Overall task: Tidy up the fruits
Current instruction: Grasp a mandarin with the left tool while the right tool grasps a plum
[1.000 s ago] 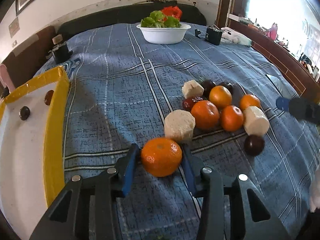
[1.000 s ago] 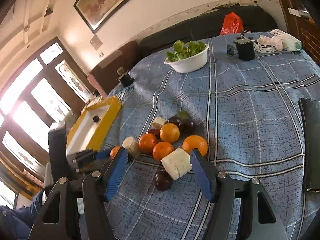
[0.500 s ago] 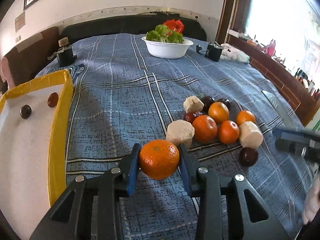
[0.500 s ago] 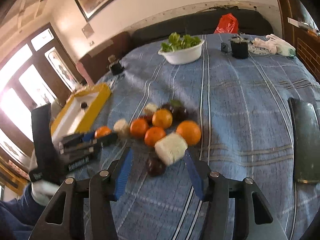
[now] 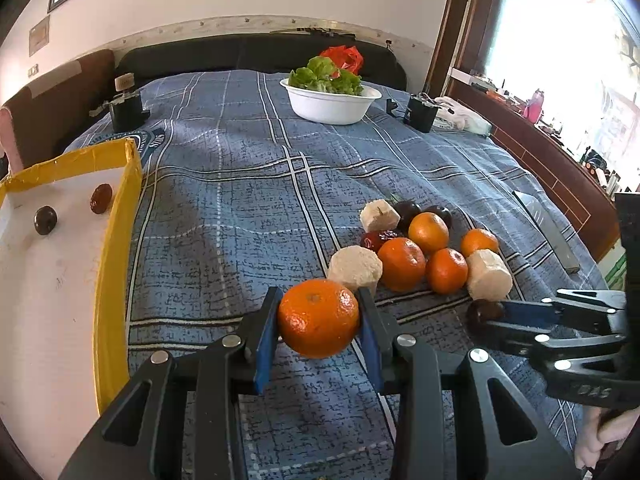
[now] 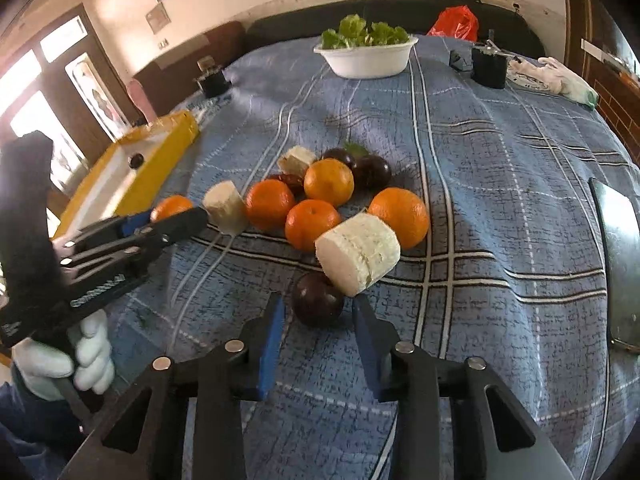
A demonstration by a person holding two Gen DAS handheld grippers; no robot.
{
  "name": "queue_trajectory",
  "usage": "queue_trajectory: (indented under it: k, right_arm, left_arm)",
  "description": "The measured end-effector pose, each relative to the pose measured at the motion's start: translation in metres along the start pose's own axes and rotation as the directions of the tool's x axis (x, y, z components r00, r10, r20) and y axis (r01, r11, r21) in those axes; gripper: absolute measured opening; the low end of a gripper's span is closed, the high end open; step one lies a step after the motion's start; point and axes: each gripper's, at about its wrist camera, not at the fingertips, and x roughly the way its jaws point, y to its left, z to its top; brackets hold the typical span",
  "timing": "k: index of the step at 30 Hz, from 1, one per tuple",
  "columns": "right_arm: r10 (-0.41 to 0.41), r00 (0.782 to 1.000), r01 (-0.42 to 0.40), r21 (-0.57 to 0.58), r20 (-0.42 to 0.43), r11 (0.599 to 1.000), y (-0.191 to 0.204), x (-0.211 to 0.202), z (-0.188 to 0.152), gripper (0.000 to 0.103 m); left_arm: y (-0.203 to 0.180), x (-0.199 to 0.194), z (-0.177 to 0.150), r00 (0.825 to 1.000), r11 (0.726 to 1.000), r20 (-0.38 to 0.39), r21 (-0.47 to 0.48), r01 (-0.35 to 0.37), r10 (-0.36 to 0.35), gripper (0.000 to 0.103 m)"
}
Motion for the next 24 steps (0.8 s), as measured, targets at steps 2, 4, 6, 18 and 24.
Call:
queue_trajectory:
  k: [2, 4, 6, 18, 24]
  right_arm:
    - [-0.012, 1.0, 0.012, -0.014, -0.001, 1.0, 0.004, 0.0, 0.002, 0.032]
    - [-0.02, 1.0, 0.02, -0.029, -0.003, 0.999, 0.006, 0.001, 0.004, 0.03]
    - [-0.016, 1.0, 0.016, -0.043, 0.003, 0.999, 0.01, 0.0, 0.007, 0.029]
    - [0.006, 0.982, 0.009, -0.078, 0.189, 0.997, 0.03, -0.008, 0.063, 0.029]
    - [0.001, 0.98, 0.022, -0.113, 0.197, 0.993, 0.034, 0.005, 0.057, 0.029]
  left_arm:
    - [0.0, 0.0, 0.0, 1.0, 1.0, -0.002, -0.001, 0.0, 0.0, 0.035]
    - [0.0, 0.0, 0.0, 1.0, 1.0, 0.0, -0.001, -0.001, 0.001, 0.035]
    - [0.001, 0.0, 0.0, 1.0, 1.0, 0.001, 0.0, 0.002, -0.002, 0.035]
    - [0.001, 0.0, 0.0, 1.0, 1.0, 0.001, -0.009, 0.005, -0.005, 0.035]
    - [0.0, 0.003, 0.0, 1.0, 1.0, -0.009, -0.009, 0.002, -0.002, 0.035]
